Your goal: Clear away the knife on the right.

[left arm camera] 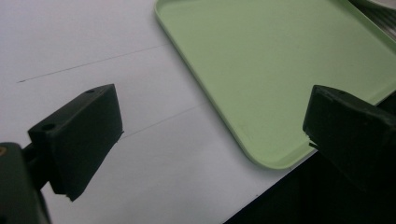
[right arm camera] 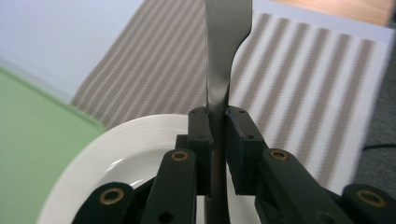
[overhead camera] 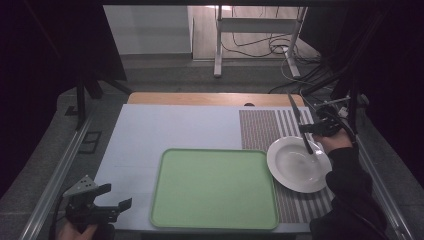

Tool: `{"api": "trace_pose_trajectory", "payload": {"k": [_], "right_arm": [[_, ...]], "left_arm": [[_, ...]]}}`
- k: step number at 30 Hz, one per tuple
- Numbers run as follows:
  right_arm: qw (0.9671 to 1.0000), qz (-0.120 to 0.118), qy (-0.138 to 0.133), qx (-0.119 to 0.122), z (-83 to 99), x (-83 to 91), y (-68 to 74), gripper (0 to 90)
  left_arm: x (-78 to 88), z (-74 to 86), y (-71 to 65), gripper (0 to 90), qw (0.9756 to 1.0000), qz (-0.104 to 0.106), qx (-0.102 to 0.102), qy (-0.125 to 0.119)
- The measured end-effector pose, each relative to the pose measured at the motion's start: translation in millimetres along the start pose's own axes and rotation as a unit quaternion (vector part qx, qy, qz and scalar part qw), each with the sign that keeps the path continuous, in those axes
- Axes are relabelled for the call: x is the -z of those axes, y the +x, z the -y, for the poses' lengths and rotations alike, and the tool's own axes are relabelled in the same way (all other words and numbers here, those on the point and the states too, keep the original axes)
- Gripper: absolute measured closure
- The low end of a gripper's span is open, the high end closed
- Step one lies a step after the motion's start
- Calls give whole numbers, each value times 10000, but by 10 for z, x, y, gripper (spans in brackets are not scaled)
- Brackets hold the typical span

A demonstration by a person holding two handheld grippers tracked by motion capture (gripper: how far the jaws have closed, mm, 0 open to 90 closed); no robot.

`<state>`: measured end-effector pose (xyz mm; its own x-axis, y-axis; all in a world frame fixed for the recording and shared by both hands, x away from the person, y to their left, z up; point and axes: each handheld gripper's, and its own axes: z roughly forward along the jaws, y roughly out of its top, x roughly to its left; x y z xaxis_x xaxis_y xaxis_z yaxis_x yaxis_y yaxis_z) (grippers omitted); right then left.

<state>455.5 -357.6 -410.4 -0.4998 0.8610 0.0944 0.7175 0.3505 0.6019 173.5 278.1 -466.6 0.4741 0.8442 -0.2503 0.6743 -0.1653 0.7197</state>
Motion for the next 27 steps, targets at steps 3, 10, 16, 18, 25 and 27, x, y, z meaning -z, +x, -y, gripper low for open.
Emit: {"api": "trace_pose_trajectory", "payload": {"k": [3,10,16,18,25,27], "right_arm": [[9998,-91,64,135,24,-19,158,813],[9988,-320,140,345,96,-46,470,813],[9967,-500,242,585,157,-45,753,813],[9959,-542,260,681,175,-39,845,813],[9927,-763,369,855,262,-19,1137,813],[9919,-804,395,898,289,-18,1202,813]], "left_arm": [[1,0,-1,46,10000,-1,-7,3],[1,0,-2,46,10000,-3,-9,4],[1,0,-2,46,10000,-3,-8,3],[1,0,-2,46,10000,-4,-5,3],[1,1,-2,46,10000,-5,-7,4],[1,0,-3,46,10000,-6,-11,7]]}}
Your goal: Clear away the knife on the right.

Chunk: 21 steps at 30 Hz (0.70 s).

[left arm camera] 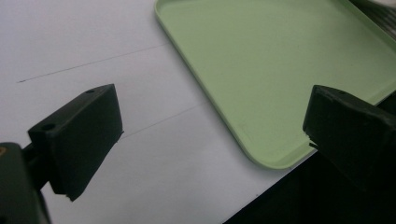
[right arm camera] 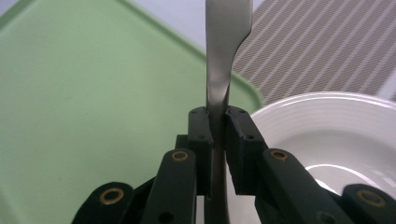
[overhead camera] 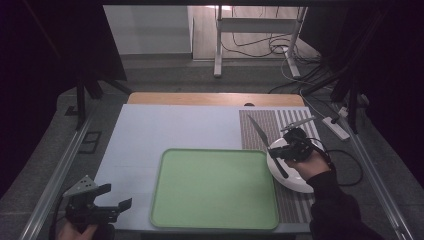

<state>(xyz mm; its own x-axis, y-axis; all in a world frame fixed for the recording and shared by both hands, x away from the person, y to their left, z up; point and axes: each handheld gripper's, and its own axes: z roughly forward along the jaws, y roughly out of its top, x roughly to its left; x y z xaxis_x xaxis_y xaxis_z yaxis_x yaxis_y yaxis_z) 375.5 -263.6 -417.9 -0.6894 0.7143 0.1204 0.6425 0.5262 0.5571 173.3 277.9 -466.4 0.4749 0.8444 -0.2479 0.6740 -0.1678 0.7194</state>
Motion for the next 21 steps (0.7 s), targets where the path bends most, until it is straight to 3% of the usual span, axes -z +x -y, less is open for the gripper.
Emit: {"api": "trace_pose_trajectory", "payload": {"k": [5,13,16,21], "right_arm": [[9996,-189,96,168,57,-62,219,813],[9965,-495,512,437,158,-289,593,813],[9944,-518,779,491,215,-420,702,813],[9881,-385,1348,625,319,-665,799,809]], "left_arm": [[0,0,1,46,10000,0,1,-1],[0,1,0,46,10000,1,-6,-1],[1,1,0,46,10000,5,-6,-5],[1,1,-1,46,10000,5,-13,-4]]}}
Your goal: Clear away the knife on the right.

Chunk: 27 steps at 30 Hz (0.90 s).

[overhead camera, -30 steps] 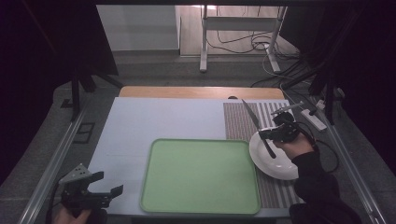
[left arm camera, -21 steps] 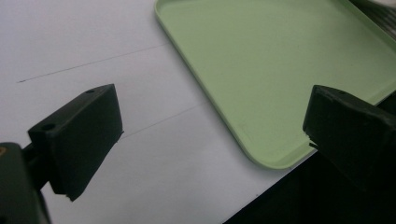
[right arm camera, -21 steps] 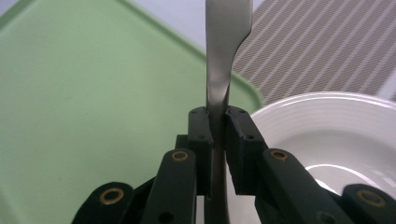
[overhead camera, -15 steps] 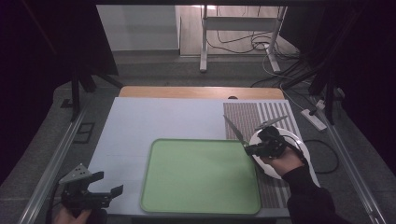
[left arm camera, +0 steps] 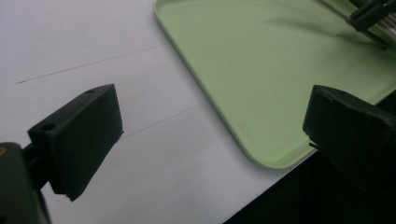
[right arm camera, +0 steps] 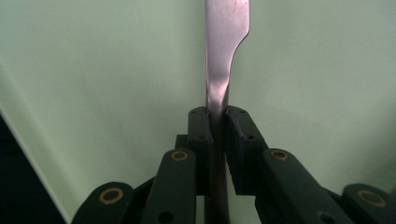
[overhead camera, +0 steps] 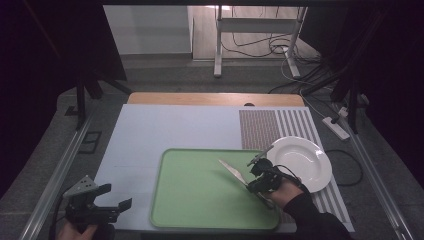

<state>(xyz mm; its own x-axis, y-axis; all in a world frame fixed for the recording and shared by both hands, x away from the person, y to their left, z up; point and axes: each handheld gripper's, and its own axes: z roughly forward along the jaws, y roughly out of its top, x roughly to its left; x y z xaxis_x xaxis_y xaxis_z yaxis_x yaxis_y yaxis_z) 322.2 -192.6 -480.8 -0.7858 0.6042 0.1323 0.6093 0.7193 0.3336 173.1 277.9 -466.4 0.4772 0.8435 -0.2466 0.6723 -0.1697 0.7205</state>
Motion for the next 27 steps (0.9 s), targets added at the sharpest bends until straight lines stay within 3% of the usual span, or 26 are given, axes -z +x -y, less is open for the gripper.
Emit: {"api": "trace_pose_trajectory", "payload": {"k": [3,6,8,9,10,12,14,17,21,23,27], "right_arm": [[9992,-78,386,113,-10,-146,46,796],[9997,-121,130,183,-56,-101,63,700],[9991,-277,-24,326,-103,-58,66,789],[9983,-320,-97,483,-130,-46,81,876],[9968,-371,-189,687,-158,-41,103,900],[9931,-512,-344,1000,-230,-72,161,900],[9905,-598,-320,1195,-322,-152,212,900],[9890,-448,-256,1385,-425,-314,268,900],[9902,-274,-134,1361,-479,-425,226,900],[9908,-26,-109,1352,-476,-405,186,900],[9940,97,-106,1081,-428,-354,32,900]], "left_arm": [[0,0,0,46,10000,0,4,1],[-2,-1,-1,46,10000,-5,3,9],[-3,-2,0,46,10000,-8,5,12],[-3,-2,0,46,10000,-5,6,10],[-3,-1,0,46,10000,-7,7,11],[-4,-1,1,46,10000,-8,10,13],[-5,-2,2,46,10000,-10,18,16],[-4,-1,2,46,10000,-9,20,14],[-2,2,1,46,10000,-10,9,11],[0,3,3,46,10000,-3,19,1],[0,2,-1,46,10000,-7,-4,9]]}}
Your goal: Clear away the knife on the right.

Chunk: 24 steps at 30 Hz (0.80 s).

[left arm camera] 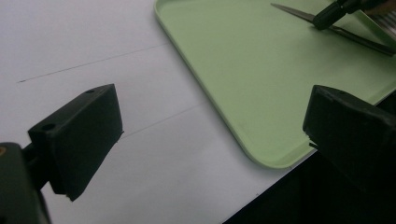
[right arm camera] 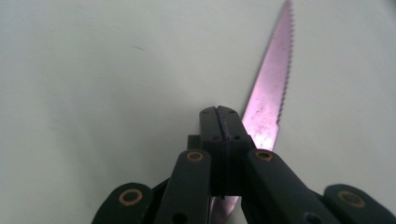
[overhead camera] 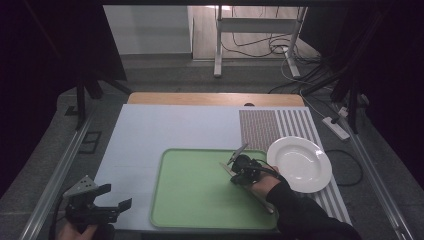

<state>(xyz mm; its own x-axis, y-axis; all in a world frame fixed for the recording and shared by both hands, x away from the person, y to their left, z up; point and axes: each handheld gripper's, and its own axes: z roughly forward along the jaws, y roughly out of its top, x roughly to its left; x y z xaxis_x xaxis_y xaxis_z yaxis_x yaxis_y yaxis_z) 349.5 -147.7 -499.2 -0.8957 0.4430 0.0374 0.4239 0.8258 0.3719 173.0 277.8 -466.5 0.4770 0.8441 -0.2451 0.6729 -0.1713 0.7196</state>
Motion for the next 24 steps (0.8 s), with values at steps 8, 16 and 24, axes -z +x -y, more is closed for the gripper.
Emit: {"api": "trace_pose_trajectory", "payload": {"k": [8,16,24], "right_arm": [[9988,298,127,-362,186,120,-220,900],[9971,387,134,-640,369,213,-325,900],[9950,496,198,-841,512,292,-397,900]], "left_arm": [[0,-1,0,46,10000,1,1,0],[-1,-1,-2,46,10000,-1,-4,-1],[-2,-2,0,47,10000,-4,8,3]]}}
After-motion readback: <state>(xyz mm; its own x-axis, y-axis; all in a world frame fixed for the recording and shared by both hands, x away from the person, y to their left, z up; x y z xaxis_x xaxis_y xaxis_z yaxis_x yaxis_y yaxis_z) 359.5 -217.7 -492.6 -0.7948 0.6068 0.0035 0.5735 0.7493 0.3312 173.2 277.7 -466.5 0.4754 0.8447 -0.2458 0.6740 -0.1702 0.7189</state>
